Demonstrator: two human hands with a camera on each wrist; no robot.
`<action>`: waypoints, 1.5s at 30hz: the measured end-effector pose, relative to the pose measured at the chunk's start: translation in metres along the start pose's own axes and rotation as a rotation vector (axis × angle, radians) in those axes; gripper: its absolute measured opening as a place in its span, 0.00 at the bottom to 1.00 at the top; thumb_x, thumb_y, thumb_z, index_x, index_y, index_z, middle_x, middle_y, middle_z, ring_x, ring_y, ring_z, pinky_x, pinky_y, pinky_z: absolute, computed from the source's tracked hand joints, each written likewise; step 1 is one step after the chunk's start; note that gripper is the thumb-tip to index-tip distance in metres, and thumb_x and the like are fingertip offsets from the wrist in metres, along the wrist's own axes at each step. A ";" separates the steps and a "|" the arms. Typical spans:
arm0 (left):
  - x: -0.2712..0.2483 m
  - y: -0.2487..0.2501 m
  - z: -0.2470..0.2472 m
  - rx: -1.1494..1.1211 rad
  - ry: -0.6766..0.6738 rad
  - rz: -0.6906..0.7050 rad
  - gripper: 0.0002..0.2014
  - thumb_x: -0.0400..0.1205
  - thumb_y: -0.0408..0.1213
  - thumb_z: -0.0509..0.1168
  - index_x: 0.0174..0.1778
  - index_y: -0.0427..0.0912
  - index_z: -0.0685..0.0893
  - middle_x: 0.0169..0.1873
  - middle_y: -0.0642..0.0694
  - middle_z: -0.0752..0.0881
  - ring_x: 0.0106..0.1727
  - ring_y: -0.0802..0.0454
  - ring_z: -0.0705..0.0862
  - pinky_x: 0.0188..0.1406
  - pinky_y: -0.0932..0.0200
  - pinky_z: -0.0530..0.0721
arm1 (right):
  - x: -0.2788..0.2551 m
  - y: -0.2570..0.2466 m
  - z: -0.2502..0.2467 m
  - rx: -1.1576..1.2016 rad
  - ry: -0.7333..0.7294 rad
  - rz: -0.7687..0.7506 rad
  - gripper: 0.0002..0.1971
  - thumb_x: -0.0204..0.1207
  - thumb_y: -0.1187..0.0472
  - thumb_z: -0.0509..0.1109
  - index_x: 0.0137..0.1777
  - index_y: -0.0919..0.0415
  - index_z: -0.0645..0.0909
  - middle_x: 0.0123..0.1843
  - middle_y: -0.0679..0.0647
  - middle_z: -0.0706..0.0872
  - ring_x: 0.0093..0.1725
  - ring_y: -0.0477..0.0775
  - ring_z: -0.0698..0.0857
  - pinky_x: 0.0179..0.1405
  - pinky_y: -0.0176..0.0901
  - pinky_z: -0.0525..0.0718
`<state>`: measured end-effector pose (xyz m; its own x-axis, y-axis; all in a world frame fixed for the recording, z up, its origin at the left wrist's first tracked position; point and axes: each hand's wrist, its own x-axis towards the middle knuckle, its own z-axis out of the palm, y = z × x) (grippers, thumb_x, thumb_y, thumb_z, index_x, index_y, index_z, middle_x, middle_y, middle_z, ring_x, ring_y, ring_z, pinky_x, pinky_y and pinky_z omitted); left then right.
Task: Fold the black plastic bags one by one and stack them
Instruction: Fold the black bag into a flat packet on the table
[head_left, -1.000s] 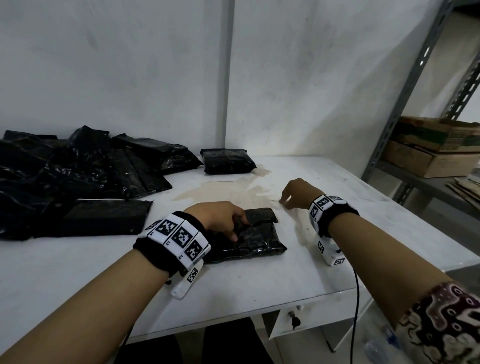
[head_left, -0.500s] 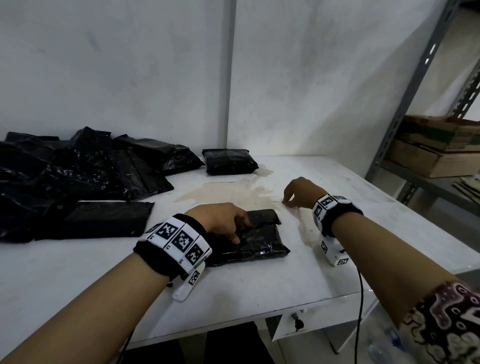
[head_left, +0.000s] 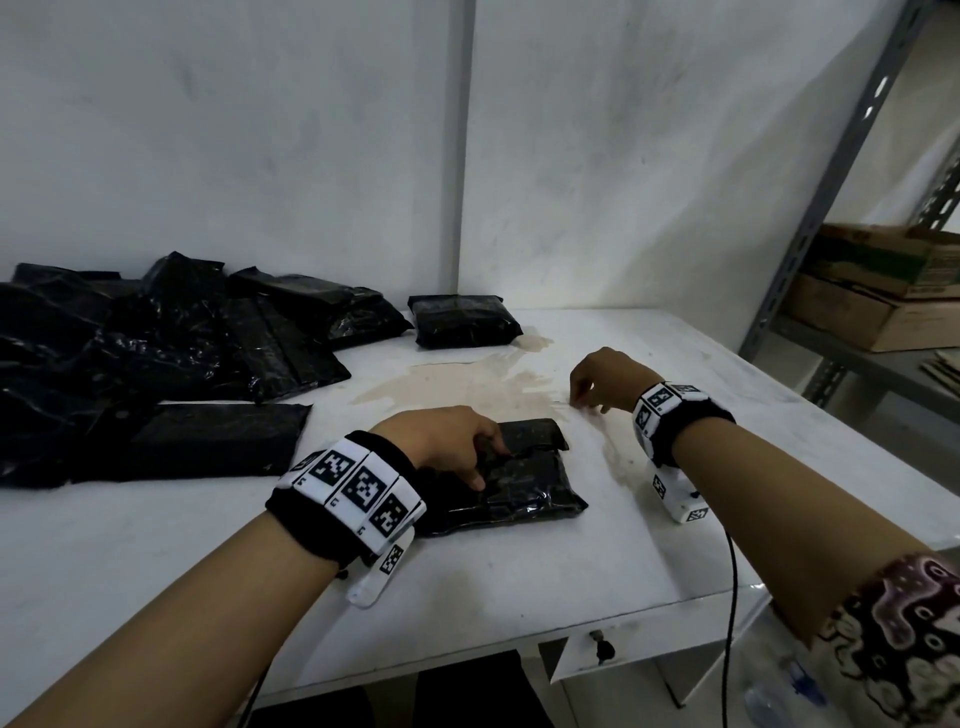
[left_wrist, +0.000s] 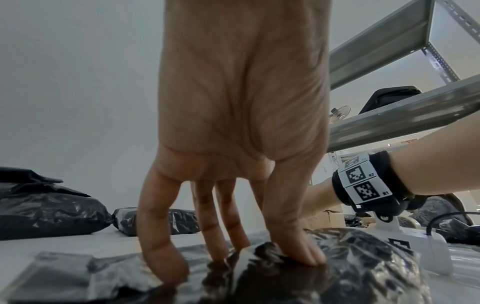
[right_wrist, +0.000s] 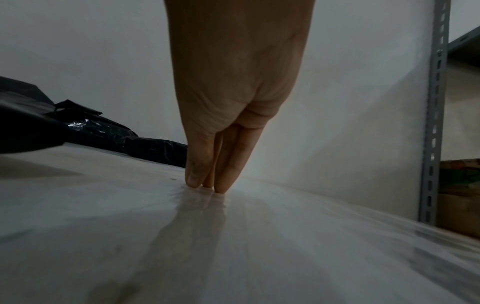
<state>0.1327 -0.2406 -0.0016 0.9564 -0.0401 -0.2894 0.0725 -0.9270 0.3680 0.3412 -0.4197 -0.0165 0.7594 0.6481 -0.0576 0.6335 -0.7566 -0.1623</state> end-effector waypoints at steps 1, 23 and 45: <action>0.000 0.000 0.000 -0.004 -0.002 0.001 0.26 0.75 0.35 0.74 0.69 0.54 0.79 0.53 0.52 0.73 0.63 0.47 0.77 0.66 0.51 0.76 | 0.001 0.000 -0.001 -0.009 -0.007 -0.003 0.09 0.72 0.73 0.72 0.39 0.60 0.88 0.41 0.57 0.91 0.40 0.58 0.91 0.40 0.48 0.91; 0.000 0.005 -0.004 -0.006 -0.028 -0.006 0.26 0.75 0.34 0.74 0.69 0.53 0.78 0.53 0.53 0.73 0.57 0.51 0.75 0.61 0.55 0.75 | 0.001 -0.002 0.004 -0.296 -0.104 -0.102 0.20 0.71 0.76 0.58 0.35 0.46 0.65 0.46 0.53 0.74 0.44 0.56 0.74 0.40 0.45 0.69; -0.001 0.006 -0.005 0.002 -0.031 -0.011 0.26 0.75 0.34 0.75 0.69 0.53 0.79 0.53 0.52 0.74 0.60 0.48 0.77 0.64 0.52 0.76 | 0.003 -0.004 -0.004 -0.209 -0.001 -0.036 0.15 0.67 0.71 0.68 0.34 0.47 0.84 0.41 0.45 0.89 0.41 0.52 0.87 0.47 0.46 0.86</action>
<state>0.1338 -0.2441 0.0049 0.9461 -0.0415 -0.3212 0.0826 -0.9281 0.3631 0.3421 -0.4152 -0.0123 0.7353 0.6753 -0.0569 0.6776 -0.7341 0.0434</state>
